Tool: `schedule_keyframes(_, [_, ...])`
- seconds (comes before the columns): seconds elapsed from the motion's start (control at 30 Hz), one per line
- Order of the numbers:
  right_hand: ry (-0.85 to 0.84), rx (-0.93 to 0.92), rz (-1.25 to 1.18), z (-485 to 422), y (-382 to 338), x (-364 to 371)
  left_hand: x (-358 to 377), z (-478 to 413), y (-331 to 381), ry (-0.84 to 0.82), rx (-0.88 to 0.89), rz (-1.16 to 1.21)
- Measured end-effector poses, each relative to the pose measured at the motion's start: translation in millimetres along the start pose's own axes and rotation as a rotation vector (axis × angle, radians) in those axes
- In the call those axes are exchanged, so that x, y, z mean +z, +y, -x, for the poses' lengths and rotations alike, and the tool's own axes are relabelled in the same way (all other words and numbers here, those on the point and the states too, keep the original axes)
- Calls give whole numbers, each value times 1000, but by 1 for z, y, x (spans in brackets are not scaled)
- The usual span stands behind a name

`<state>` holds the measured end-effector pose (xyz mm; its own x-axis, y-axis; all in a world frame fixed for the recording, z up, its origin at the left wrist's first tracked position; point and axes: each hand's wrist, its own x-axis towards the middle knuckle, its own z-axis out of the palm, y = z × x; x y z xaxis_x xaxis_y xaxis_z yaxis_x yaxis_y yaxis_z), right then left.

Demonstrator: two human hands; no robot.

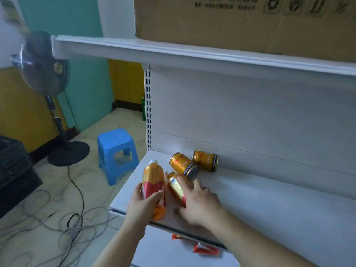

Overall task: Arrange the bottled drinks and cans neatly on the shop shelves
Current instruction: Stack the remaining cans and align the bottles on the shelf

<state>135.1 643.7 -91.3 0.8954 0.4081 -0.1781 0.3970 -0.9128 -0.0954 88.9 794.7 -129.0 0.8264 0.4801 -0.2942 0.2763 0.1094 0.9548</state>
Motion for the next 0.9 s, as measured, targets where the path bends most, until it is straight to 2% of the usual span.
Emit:
schedule_keyframes(0.07, [-12,43,-66,14,12,4,2,3,-1,36,14,-14])
schedule_keyframes(0.13, [48,90,-177,20,29,4,3,6,-1,45,62,-16])
schedule_keyframes(0.23, [180,152,-456,34,61,6,9,17,3,45,64,151])
schedule_keyframes(0.3, [265,193,-874,48,85,9,20,31,6,0,12,334])
schedule_keyframes(0.37, [279,293,-1333,63,111,12,40,46,5,-65,-56,489])
schedule_keyframes(0.47, [151,394,-1883,89,149,9,77,63,0,-195,-131,665])
schedule_keyframes(0.53, [82,390,-2090,108,170,1,102,74,2,-324,-149,760])
schedule_keyframes(0.6, [150,387,-2226,122,193,-7,132,87,11,-499,-162,815])
schedule_keyframes(0.7, [312,287,-2348,149,216,-18,171,102,22,-692,-233,824])
schedule_keyframes(0.83, [540,177,-2383,190,233,-26,215,117,32,-930,-298,670])
schedule_keyframes(0.9, [627,185,-2383,212,240,-29,236,126,37,-1076,-308,584])
